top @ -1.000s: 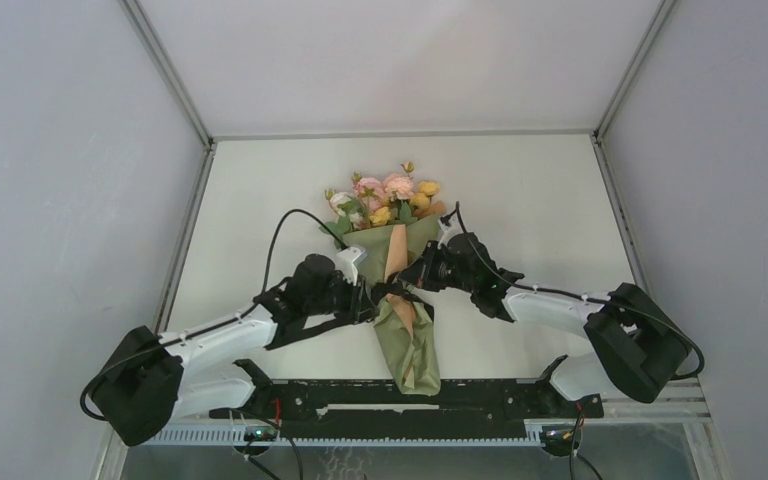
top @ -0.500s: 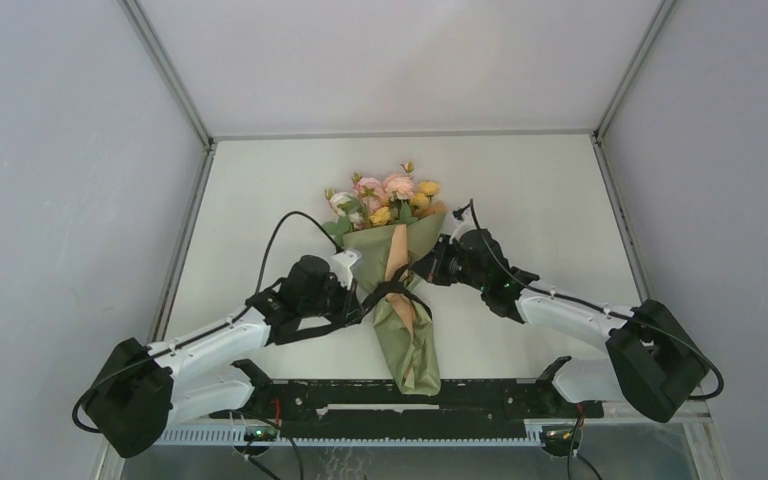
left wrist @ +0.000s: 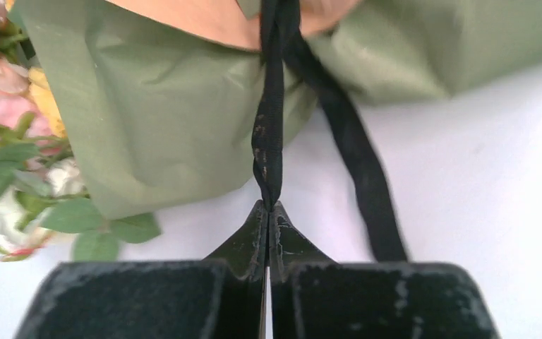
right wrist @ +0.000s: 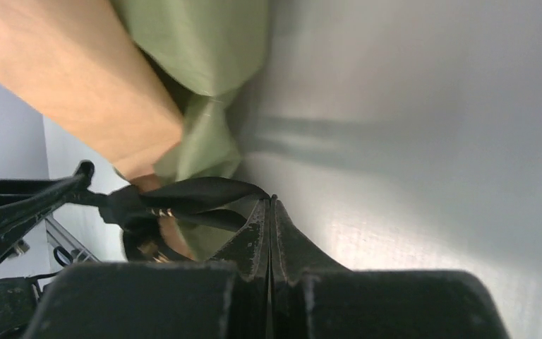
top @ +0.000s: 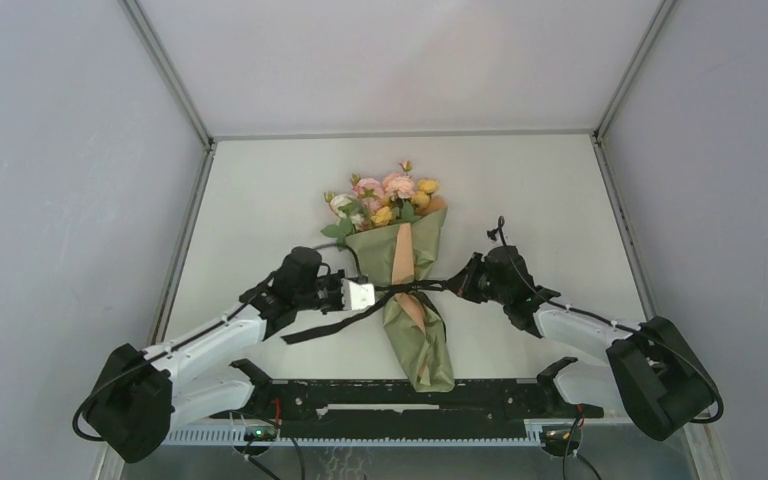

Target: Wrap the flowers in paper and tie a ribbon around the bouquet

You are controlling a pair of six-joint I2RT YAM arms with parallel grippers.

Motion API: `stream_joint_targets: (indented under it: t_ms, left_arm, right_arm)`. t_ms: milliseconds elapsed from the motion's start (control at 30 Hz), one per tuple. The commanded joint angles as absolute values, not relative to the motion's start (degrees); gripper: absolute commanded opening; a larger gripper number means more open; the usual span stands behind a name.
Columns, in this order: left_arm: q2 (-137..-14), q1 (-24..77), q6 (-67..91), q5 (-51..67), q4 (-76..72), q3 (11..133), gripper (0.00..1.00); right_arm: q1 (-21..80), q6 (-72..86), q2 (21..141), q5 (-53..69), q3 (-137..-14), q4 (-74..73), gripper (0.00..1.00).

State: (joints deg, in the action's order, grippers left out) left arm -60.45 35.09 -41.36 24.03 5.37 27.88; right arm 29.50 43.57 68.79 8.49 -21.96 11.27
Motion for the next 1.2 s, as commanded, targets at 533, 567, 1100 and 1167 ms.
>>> stream_joint_targets:
  t_ms: [533, 567, 1100, 1167]
  left_arm:
    - [-61.54, 24.7, -81.62, 19.61, 7.74, 18.15, 0.0]
    - [-61.55, 24.31, -81.78, 19.73, 8.12, 18.45, 0.0]
    - [-60.29, 19.78, -87.03, 18.49, 10.94, 19.12, 0.0]
    - [-60.2, 19.45, -86.93, 18.81, 10.99, 19.08, 0.0]
  right_arm:
    - [19.68, 45.91, 73.21, 16.94, -13.84, 20.98, 0.0]
    - [19.24, 46.34, 73.48, 17.22, -13.07, 21.62, 0.0]
    - [18.51, 46.47, 76.67, 18.76, -11.3, 23.64, 0.0]
    - [18.49, 46.72, 77.08, 19.08, -11.09, 24.16, 0.0]
